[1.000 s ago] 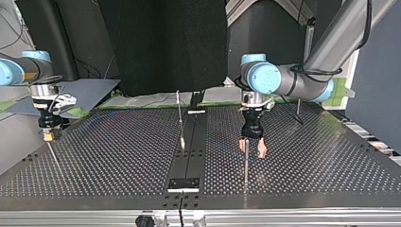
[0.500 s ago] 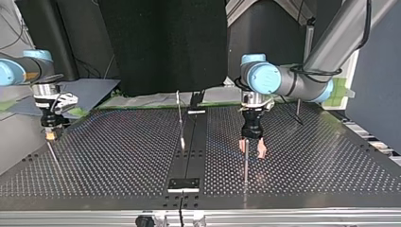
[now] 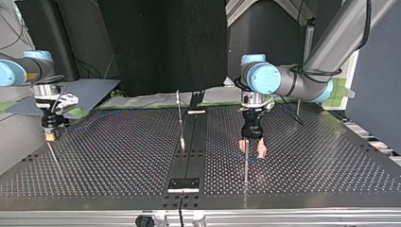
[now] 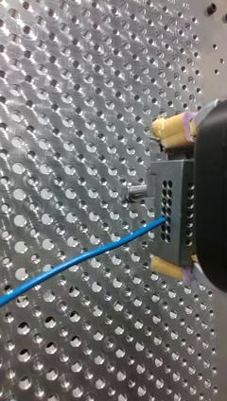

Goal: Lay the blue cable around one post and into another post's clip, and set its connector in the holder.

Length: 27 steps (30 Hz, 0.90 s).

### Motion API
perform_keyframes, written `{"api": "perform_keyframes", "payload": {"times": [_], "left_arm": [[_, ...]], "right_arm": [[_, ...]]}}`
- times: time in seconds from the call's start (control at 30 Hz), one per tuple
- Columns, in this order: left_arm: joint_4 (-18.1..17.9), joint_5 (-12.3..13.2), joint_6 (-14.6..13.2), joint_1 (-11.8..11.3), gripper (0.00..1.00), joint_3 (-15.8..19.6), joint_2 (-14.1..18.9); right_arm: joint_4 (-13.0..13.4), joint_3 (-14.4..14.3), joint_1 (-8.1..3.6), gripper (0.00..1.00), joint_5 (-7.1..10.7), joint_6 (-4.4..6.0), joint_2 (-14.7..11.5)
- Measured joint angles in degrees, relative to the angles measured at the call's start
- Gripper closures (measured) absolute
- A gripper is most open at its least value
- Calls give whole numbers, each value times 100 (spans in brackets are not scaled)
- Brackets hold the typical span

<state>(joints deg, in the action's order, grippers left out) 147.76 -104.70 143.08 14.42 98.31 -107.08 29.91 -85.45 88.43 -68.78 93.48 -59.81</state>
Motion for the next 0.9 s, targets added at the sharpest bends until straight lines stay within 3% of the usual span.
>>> {"api": "perform_keyframes", "payload": {"times": [0.33,0.63,0.77,0.9], "left_arm": [[34,31,111,1,0,2,2],[362,142,39,69,0,2,9],[552,204,159,78,0,2,52],[754,85,355,79,0,8,199]], "right_arm": [[1,0,0,2,0,0,0],[0,-1,0,2,0,0,-1],[0,0,0,2,0,0,-1],[0,-1,0,2,0,0,-1]]}}
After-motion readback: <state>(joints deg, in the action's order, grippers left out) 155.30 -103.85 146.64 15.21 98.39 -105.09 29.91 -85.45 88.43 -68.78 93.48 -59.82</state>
